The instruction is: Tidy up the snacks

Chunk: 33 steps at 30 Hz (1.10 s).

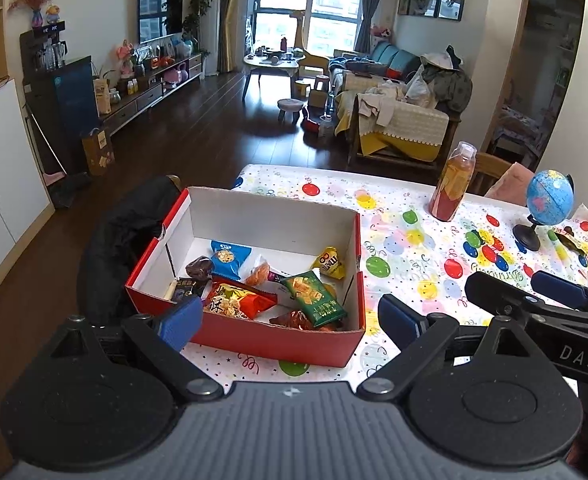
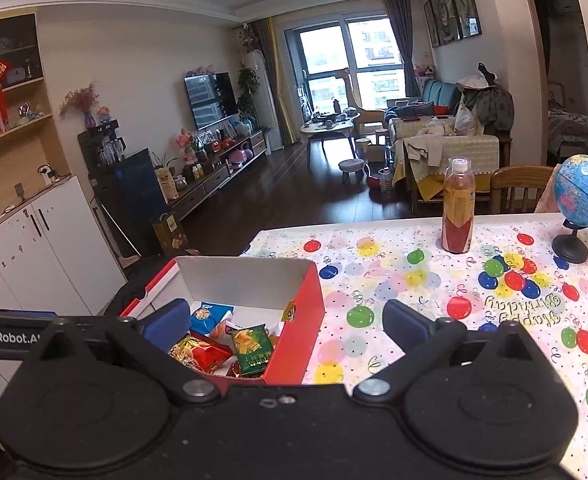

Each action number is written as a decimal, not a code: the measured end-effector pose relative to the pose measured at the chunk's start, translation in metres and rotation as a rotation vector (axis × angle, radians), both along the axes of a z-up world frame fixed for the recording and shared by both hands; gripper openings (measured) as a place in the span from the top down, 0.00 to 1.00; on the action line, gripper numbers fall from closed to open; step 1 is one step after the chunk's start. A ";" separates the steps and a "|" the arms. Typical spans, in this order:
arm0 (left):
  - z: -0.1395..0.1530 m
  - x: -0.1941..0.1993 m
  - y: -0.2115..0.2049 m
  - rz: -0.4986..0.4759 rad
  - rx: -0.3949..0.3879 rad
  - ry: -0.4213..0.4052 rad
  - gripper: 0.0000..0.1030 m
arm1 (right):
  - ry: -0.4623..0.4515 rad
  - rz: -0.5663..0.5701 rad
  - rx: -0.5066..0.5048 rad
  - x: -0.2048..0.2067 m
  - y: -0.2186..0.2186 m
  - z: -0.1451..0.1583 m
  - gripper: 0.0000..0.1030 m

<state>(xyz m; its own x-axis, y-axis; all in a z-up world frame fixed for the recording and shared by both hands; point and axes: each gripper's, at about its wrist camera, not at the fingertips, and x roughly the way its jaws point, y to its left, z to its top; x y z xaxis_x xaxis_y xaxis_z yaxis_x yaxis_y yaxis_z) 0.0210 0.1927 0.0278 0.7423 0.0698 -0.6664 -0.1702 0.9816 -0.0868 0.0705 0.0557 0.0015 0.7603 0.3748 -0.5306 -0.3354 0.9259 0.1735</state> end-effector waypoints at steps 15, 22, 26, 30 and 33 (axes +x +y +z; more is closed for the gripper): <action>0.005 -0.011 -0.009 -0.009 -0.002 -0.032 0.08 | -0.012 -0.001 -0.009 -0.007 0.000 0.003 0.00; 0.005 -0.013 -0.008 -0.009 -0.004 -0.034 0.08 | -0.012 -0.002 -0.010 -0.008 0.000 0.003 0.00; 0.005 -0.014 -0.008 -0.010 -0.008 -0.032 0.08 | -0.009 -0.002 -0.011 -0.008 0.000 0.003 0.00; 0.004 -0.016 -0.008 -0.010 -0.010 -0.031 0.08 | -0.008 -0.003 -0.011 -0.010 -0.003 0.004 0.00; 0.004 -0.015 -0.008 -0.010 -0.010 -0.030 0.08 | -0.009 -0.003 -0.011 -0.010 -0.003 0.004 0.00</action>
